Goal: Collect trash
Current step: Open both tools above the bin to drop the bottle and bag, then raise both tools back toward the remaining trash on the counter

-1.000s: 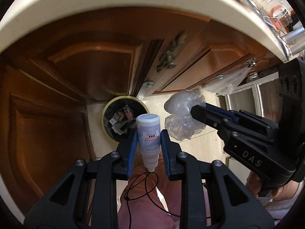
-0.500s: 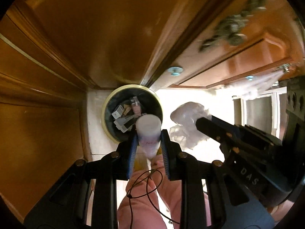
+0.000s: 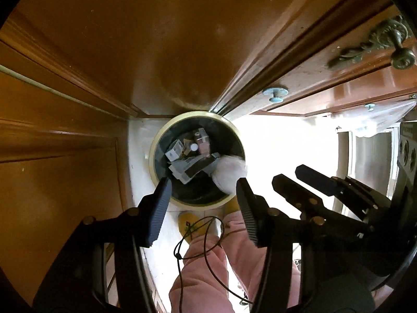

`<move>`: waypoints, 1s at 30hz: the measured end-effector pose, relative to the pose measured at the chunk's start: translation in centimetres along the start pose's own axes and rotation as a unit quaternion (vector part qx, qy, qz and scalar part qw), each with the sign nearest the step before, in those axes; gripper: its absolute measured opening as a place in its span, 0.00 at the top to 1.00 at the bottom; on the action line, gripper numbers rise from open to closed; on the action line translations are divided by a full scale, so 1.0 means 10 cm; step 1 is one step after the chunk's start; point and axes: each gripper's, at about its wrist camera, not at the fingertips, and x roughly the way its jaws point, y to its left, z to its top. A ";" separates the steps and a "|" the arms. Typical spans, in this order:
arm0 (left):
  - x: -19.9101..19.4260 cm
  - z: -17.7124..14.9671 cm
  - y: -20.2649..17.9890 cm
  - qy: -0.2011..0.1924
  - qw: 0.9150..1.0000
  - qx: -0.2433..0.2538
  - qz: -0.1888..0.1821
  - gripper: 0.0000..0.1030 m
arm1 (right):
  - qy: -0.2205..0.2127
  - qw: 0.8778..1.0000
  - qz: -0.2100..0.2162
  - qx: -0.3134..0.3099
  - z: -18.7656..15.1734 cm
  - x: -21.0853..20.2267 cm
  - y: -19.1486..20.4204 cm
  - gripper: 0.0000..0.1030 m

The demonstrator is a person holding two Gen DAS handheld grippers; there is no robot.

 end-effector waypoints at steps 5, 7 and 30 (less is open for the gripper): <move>-0.13 -0.02 0.03 0.004 1.000 -0.002 0.007 0.53 | -0.001 1.000 0.003 0.005 0.01 -0.06 -0.04 0.50; -0.22 -0.01 0.05 0.004 1.000 -0.009 0.006 0.53 | -0.005 1.000 0.004 0.006 0.02 -0.13 -0.04 0.46; -2.68 -0.34 -0.26 -0.113 0.994 0.016 -0.003 0.53 | -0.078 0.997 -0.008 -0.030 -0.14 -2.16 0.71 0.45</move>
